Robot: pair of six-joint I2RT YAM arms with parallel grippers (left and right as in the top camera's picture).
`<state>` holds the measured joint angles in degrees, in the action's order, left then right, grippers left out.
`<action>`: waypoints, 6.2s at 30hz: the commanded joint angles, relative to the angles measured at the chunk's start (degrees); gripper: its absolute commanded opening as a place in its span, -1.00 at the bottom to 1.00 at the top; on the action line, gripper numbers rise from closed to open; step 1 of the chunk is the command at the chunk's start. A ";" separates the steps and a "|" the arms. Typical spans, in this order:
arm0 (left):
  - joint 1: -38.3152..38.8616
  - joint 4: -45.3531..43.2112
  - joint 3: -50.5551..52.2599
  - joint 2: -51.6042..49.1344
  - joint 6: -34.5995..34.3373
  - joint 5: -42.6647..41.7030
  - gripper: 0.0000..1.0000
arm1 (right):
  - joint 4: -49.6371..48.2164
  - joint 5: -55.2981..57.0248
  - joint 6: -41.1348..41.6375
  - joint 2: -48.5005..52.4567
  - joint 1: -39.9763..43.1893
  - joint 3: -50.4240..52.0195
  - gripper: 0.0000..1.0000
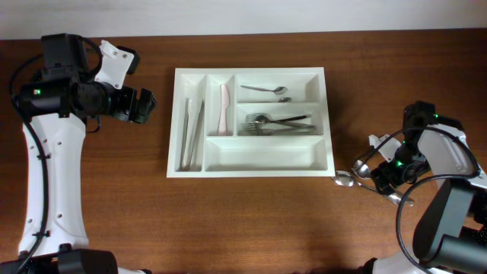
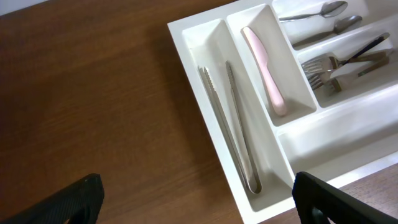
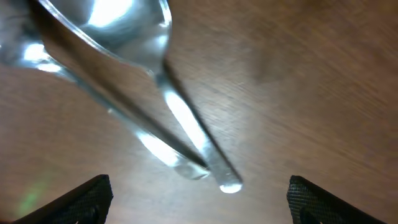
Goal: Pack container
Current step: 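Close the right gripper on one silver spoon and lift it, then carry the spoon into the tray's lower compartment, then release the spoon and withdraw the right gripper to the other spoon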
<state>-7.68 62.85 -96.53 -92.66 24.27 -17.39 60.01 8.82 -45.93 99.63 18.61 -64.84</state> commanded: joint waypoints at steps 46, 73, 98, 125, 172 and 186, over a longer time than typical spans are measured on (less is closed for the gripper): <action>0.00 0.00 -0.22 1.40 0.72 -0.63 0.98 | -20.00 -6.69 -4.87 2.49 0.22 9.57 0.54; 0.00 0.00 -0.22 1.40 0.70 -0.63 0.98 | -21.44 -6.71 -4.63 5.84 0.22 10.32 -0.74; 0.00 0.00 -0.22 1.40 0.70 -0.63 0.98 | -15.32 -9.20 -1.22 5.11 0.15 1.20 -0.92; 0.00 0.00 -0.22 1.40 0.70 -0.63 0.98 | 18.36 -26.49 -25.90 6.86 -24.55 -34.45 -0.92; 0.00 0.00 -0.22 1.40 0.70 -0.63 0.98 | 34.69 -26.82 -7.10 13.55 -32.63 -43.82 0.49; 0.00 0.00 -0.22 1.40 0.72 -0.63 0.98 | 37.33 -28.22 -9.14 3.10 -25.42 -35.74 0.68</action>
<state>-7.68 62.87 -96.53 -92.66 24.27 -17.41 96.88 -21.41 -53.43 109.91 -6.94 -105.08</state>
